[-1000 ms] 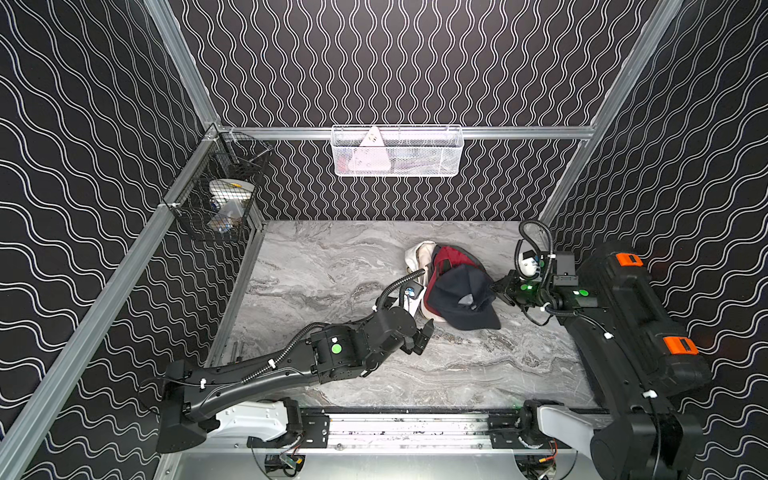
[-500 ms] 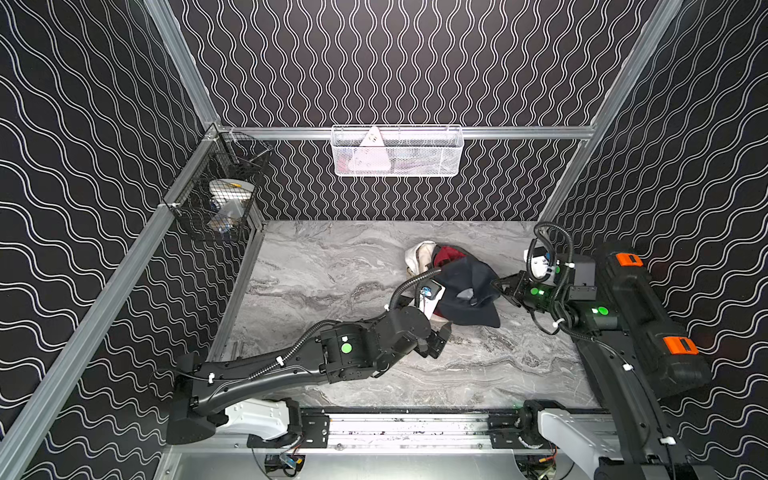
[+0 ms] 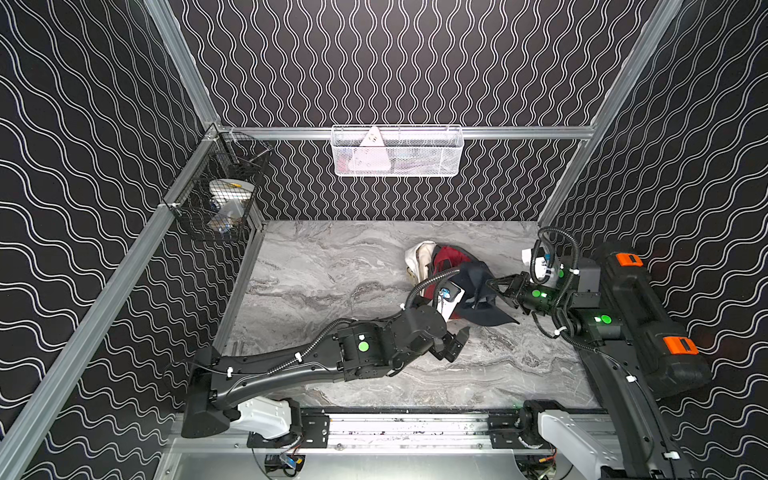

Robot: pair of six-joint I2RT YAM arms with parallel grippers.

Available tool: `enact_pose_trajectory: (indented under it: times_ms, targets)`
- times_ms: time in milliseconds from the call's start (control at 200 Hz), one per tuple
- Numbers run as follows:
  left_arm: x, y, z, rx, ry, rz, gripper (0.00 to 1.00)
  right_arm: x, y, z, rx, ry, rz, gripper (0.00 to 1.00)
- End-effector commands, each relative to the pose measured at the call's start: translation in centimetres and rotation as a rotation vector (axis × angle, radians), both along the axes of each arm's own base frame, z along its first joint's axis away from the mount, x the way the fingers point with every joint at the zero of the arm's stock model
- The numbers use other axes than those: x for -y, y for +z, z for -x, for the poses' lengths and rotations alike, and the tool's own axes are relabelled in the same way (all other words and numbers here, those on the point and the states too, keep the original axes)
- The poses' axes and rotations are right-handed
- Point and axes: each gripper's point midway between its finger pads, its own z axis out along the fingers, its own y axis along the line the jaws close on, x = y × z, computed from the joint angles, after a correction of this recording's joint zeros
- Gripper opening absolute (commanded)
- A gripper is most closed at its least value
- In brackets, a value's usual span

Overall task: Open the adjustable buckle of the baseball cap
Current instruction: Open the adjustable buckle on the baseball cap.

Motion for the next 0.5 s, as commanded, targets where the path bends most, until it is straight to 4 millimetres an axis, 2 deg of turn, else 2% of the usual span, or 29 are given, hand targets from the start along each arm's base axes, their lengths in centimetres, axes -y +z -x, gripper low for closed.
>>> enact_pose_trajectory:
  times_ms: [0,335,495]
  targets:
    - [1.2,1.4,0.0,0.005,-0.020,0.065,0.93,-0.5,1.3,0.2,0.038,0.016,-0.033,0.00]
    - [2.6,1.6,-1.0,0.017,0.014,0.087,0.94,-1.3,1.8,1.0,0.047,0.041,-0.055,0.00]
    - [2.8,1.7,-2.3,0.014,0.049,0.109,0.94,-2.1,2.1,1.4,0.056,0.059,-0.058,0.00]
